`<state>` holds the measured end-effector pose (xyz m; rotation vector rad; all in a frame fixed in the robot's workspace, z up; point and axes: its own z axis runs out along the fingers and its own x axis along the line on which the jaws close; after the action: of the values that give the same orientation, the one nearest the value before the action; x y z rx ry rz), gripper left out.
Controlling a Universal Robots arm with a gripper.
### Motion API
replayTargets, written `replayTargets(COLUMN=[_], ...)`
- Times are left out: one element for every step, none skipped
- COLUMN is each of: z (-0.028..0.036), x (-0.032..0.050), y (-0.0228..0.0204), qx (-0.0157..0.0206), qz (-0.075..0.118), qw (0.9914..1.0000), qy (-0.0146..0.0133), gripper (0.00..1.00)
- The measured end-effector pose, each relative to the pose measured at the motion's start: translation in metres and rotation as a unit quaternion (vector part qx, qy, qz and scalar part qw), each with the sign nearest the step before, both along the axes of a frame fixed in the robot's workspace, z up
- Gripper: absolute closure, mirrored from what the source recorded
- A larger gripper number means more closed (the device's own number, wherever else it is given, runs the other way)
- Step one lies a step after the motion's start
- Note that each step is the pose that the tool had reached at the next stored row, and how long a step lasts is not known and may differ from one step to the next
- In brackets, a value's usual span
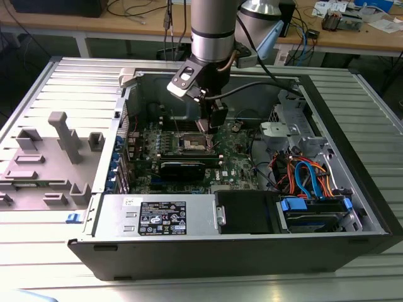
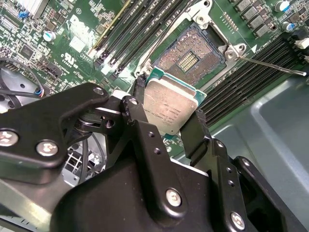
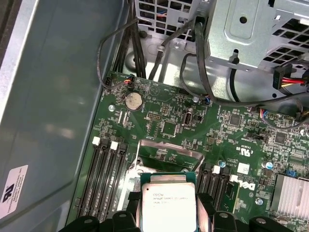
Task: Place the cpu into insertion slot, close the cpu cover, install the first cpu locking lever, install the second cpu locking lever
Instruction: 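Place the cpu into insertion slot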
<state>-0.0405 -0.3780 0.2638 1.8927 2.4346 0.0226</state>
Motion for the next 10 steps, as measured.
replayTargets(z=[-0.0001, -0.0002, -0.0003, -0.0004, -0.0004, -0.0005, -0.0005, -0.0006, -0.0006, -0.0007], x=[0.0, 0.0, 0.0, 0.0, 0.0, 0.0, 0.0, 0.0, 0.0, 0.0], y=[0.0, 0.0, 0.0, 0.0, 0.0, 0.0, 0.0, 0.0, 0.0, 0.0], qx=[-0.0001, -0.0002, -0.0005, -0.0006, -0.0006, -0.0007, -0.0008, -0.0009, -0.001, -0.0012], qz=[-0.001, -0.002, -0.004, -0.004, -0.005, -0.006, -0.006, -0.007, -0.007, -0.009], qw=[1.0, 1.0, 0.99999, 0.99999, 0.99999, 0.99998, 0.99998, 0.99998, 0.99997, 0.99996], qy=[0.0, 0.0, 0.0, 0.0, 0.0, 0.0, 0.0, 0.0, 0.0, 0.0], gripper=[0.45, 0.45, 0.45, 0.45, 0.45, 0.45, 0.45, 0.45, 0.45, 0.45])
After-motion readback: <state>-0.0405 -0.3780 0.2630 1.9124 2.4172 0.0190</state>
